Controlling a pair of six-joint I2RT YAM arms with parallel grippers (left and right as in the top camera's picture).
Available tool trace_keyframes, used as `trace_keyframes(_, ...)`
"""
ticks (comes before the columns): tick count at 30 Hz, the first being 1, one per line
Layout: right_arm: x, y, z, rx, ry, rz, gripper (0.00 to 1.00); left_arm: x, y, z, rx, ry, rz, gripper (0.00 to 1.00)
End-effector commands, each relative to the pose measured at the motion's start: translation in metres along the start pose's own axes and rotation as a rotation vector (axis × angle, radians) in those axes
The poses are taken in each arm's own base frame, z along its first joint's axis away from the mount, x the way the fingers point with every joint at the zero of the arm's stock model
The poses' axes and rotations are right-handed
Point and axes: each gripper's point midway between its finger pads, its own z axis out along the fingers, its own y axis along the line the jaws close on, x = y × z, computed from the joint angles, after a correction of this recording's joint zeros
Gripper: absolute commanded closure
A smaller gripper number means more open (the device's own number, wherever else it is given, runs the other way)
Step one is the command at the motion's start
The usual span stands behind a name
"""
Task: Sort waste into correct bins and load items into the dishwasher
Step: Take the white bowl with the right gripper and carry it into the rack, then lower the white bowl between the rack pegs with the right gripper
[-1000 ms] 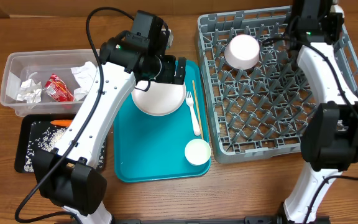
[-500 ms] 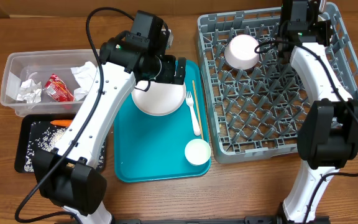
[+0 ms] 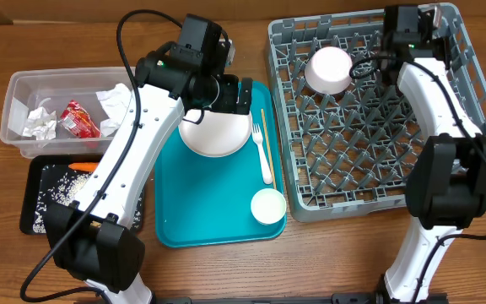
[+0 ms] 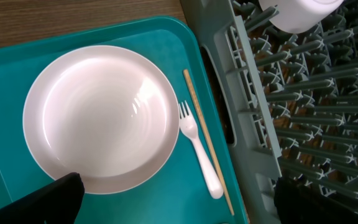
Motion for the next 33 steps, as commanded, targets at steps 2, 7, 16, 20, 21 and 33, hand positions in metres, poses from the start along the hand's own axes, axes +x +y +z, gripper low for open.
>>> trace_keyframes(2, 0.007, 0.033, 0.002, -0.164, 0.008, -0.071, 0.96, -0.011, -0.005, -0.017, 0.004, -0.053, 0.022, 0.0)
trace_keyframes(7, 0.004, 0.012, 0.001, -0.035, 0.007, -0.079, 0.96, -0.011, -0.005, -0.017, 0.004, -0.053, 0.022, 0.0)
trace_keyframes(16, -0.009, -0.024, -0.016, 0.213, -0.012, -0.032, 0.96, -0.011, -0.005, -0.017, 0.004, -0.053, 0.022, 0.0)
trace_keyframes(20, -0.005, -0.017, -0.03, 0.232, -0.013, -0.036, 0.96, -0.011, -0.005, -0.017, 0.004, -0.053, 0.022, 0.0)
trace_keyframes(21, -0.005, -0.019, -0.034, 0.255, -0.014, -0.04, 0.96, -0.011, -0.005, -0.017, 0.004, -0.053, 0.022, 0.0)
trace_keyframes(33, 0.002, -0.045, -0.07, 0.501, 0.004, -0.114, 0.96, -0.011, -0.005, -0.017, 0.004, -0.053, 0.022, 0.0)
